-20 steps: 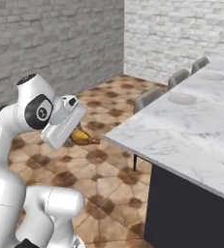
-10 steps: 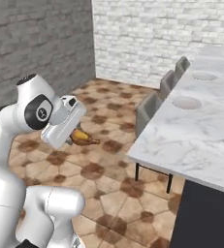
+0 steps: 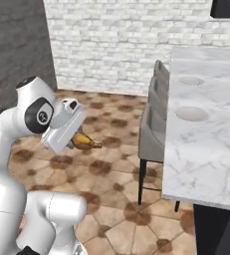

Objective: Take the chicken drumsticks from the pan and place one on each plate on the dining counter.

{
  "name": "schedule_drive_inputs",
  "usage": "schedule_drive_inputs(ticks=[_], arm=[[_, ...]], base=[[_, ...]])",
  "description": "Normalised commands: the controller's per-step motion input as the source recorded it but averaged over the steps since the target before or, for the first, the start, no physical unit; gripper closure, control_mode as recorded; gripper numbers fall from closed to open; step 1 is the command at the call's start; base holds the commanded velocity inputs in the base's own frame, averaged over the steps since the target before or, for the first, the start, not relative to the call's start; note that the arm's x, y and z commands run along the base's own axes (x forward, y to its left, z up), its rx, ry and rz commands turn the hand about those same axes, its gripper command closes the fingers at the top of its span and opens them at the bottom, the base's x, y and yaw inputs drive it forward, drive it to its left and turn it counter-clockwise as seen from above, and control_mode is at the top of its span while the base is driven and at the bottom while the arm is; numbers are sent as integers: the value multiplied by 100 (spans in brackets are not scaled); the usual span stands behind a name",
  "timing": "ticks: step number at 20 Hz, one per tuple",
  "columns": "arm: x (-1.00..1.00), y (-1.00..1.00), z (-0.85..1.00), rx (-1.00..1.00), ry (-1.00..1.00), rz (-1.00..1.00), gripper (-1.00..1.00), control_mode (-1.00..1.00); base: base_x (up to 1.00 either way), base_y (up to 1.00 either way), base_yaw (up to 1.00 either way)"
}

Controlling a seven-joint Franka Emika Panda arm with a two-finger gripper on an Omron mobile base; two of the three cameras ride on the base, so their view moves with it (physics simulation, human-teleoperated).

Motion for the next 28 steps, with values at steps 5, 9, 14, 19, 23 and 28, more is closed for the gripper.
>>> schedule_drive_inputs(ticks=[5,9,14,19,23,28], arm=[[0,0,0,0,0,0,100,100],[0,0,0,0,0,0,100,100],[0,0,0,0,0,0,100,100],[0,0,0,0,0,0,100,100],[0,0,0,0,0,0,100,100],[0,0,0,0,0,0,100,100]], base=[[100,100,-53],[100,100,-52],[100,99,-51],[97,91,-52],[98,94,-51],[88,89,-51]])
